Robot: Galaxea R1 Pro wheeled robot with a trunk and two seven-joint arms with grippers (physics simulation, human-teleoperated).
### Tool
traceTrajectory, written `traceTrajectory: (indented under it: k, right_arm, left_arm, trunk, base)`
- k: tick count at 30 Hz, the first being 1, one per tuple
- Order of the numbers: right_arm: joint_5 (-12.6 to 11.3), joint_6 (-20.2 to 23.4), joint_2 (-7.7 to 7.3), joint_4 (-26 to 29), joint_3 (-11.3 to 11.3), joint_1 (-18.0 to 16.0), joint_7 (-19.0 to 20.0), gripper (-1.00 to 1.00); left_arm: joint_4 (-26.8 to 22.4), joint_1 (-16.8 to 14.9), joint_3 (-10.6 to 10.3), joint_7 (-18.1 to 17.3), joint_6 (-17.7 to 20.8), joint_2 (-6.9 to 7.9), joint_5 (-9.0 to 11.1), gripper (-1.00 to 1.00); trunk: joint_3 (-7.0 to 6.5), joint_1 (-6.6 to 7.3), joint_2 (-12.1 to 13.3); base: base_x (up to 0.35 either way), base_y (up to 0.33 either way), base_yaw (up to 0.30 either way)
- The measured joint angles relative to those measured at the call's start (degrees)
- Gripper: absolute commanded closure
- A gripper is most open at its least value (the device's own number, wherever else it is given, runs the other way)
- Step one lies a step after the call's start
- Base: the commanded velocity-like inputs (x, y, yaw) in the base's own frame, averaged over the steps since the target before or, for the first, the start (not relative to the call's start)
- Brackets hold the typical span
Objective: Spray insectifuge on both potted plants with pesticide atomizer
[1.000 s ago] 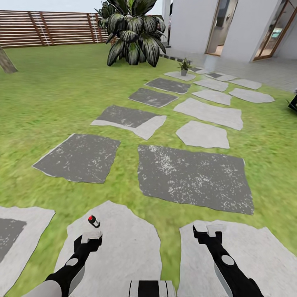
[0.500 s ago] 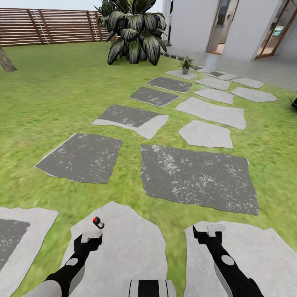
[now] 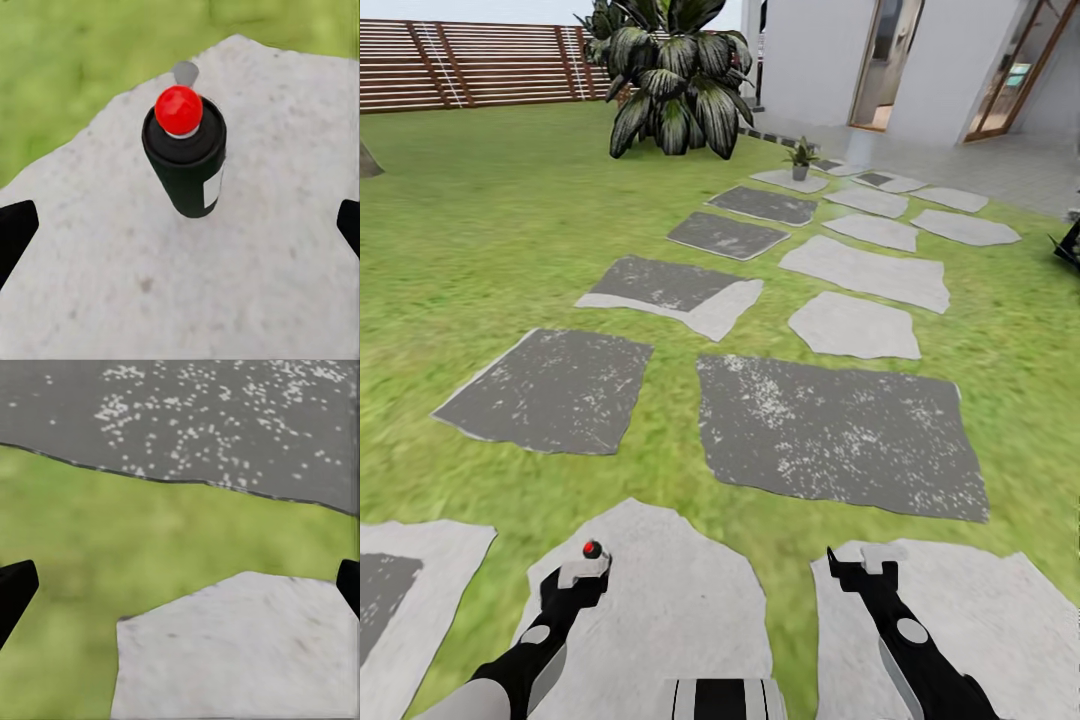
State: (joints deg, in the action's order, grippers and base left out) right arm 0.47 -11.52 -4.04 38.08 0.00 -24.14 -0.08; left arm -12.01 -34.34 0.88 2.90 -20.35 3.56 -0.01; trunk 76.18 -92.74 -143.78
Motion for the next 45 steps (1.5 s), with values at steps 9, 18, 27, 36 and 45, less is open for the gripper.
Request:
traceTrajectory:
  k: [9,18,27,36,45]
  right_arm:
    - [-0.03,0.0,0.0,0.09,0.0,0.0,0.0,-1.0]
    - [-0.04,0.08,0.0,0.09,-0.08,0.0,0.0,-1.0]
    - [-0.02,0.03,0.0,0.05,-0.08,-0.01,0.0,-1.0]
    - [-0.01,0.03,0.0,0.09,0.0,-0.01,0.0,-1.0]
    - [0.01,0.02,0.0,0.07,0.0,-0.01,0.0,-1.0]
  left_arm:
    - [-0.08,0.01,0.01,-0.07,-0.17,0.09,0.0,-1.0]
    - [-0.09,0.01,0.02,-0.08,-0.2,0.12,-0.06,-1.0]
    - [-0.09,0.01,0.02,-0.08,-0.2,0.14,-0.07,-1.0]
    - [-0.09,0.01,0.01,-0.08,-0.2,0.13,-0.07,-1.0]
    - [-0.09,0.01,0.01,-0.08,-0.2,0.14,-0.07,-1.0]
  trunk:
    - [0.46,-0.06,-0.02]
    - [3.12,-0.29,-0.14]
    - [5.44,-0.47,-0.24]
    - [5.54,-0.45,-0.24]
    - [5.55,-0.46,-0.24]
  base:
    - [0.003,0.003,-0.018]
    - [0.0,0.0,0.0]
    - [0.0,0.0,0.0]
    - [0.073,0.0,0.0]
    - [0.07,0.0,0.0]
